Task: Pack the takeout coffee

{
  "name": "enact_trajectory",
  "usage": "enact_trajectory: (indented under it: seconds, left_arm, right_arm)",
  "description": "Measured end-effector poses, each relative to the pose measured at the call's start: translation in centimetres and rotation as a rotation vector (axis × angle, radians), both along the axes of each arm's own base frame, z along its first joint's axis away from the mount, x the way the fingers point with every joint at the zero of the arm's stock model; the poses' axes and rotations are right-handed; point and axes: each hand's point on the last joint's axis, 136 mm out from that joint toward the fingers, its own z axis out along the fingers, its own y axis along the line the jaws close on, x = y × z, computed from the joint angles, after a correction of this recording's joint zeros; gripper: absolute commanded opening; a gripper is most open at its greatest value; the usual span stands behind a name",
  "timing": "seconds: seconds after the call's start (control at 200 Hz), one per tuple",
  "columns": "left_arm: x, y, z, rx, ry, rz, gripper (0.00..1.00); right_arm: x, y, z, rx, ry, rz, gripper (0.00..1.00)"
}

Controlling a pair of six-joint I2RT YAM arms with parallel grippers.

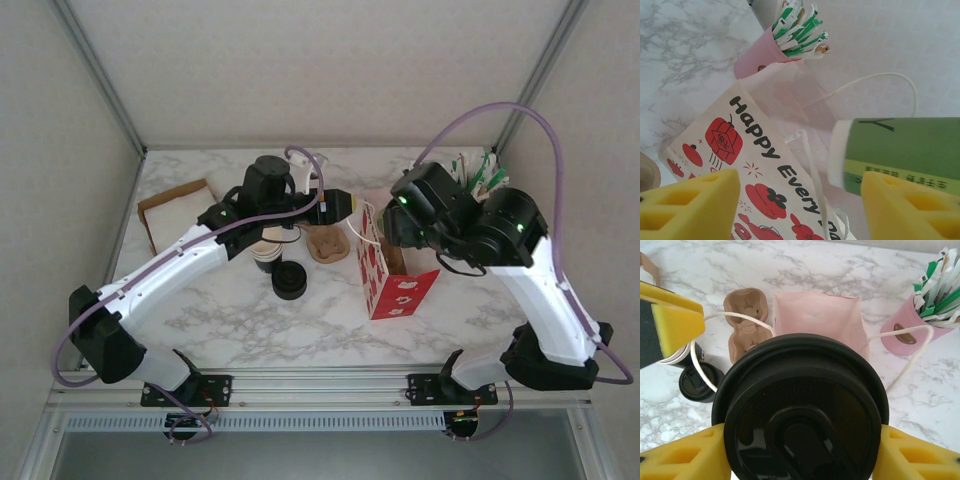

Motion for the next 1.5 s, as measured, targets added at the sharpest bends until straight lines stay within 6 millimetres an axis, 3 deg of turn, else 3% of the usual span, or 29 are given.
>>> enact_trajectory:
  seconds: [0.33, 0.651, 0.921, 1.502]
  left_arm:
    - [-0.5, -0.2, -1.9, 0.016, 0.034, -0.02, 0.28]
    - [-0.7, -0.3, -1.9, 0.013, 0.03, -0.034, 0.01]
    - [-0.9, -0.4, -1.9, 0.014, 0.031, -0.037, 0.0]
    - [-0.8, -0.3, -1.9, 0.018, 0.026, -0.032, 0.0]
  right_arm:
    - [1.2, 0.7, -1.6, 0.004, 0.078, -0.031, 0.62]
    - [1.4, 0.0, -2.0, 0.006, 0.097, -0.055, 0.62]
    - [1.3, -1.6, -2.9, -0.003, 0.123, -0.091, 0.62]
    - [1.5, -0.7, -9.3, -0.138, 0.329, -0.076, 0.63]
